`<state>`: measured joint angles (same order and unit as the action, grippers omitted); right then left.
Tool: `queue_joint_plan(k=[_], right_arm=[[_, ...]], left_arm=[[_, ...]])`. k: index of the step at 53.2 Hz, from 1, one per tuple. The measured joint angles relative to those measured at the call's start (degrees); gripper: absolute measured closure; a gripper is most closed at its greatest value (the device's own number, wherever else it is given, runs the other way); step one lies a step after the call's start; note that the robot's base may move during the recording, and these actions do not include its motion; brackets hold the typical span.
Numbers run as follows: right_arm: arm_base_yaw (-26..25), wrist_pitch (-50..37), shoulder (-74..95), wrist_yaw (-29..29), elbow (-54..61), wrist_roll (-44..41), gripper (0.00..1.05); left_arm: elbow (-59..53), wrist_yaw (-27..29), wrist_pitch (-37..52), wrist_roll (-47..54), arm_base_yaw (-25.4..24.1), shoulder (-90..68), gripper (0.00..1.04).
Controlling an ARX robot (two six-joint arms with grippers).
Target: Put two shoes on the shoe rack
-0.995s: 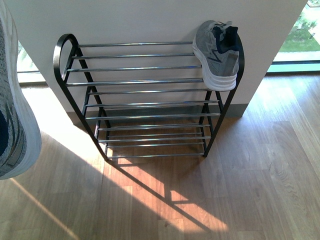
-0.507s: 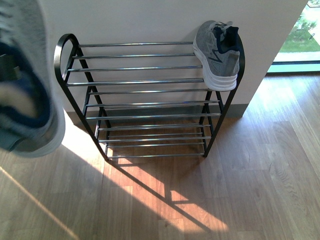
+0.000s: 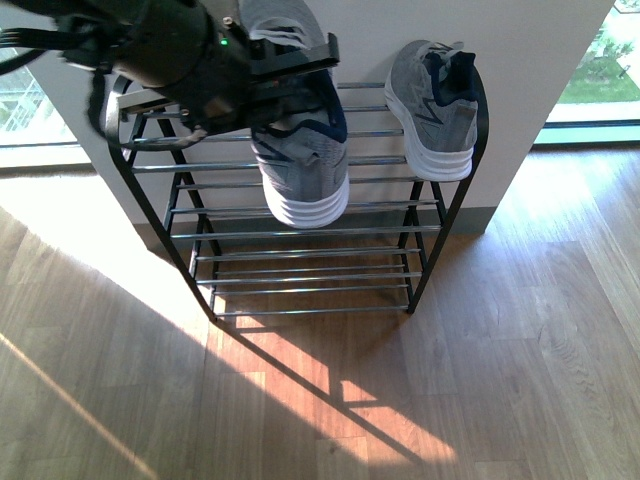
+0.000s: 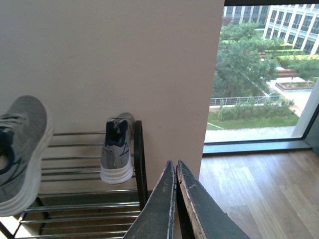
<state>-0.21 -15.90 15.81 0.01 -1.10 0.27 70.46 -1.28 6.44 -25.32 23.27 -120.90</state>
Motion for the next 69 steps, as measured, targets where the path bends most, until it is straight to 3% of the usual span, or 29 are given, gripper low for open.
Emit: queue_joint_plan(k=[21,26,63,69], right_arm=[[0.0,5.8,-5.7,0.0,0.0,0.0,1.03],[0.1,15.1,-13.6,0.0,0.0,0.0,1.03],[0.1,15.8,-15.5,0.0,0.0,0.0,1.03],[0.1,15.8,-15.5,0.0,0.0,0.0,1.03]], left_arm=[[31.1,-3.4,-13.9,-1.8,0.8,-22.1,1.03],[37.6,-4.4,-16.6,-1.5,0.8,-26.1,1.03],[65.7,-5.6,-30.2,2.9,0.6,-41.6,1.03],[67.5,-4.7,-30.9,3.7,0.7,-42.3,0.81]])
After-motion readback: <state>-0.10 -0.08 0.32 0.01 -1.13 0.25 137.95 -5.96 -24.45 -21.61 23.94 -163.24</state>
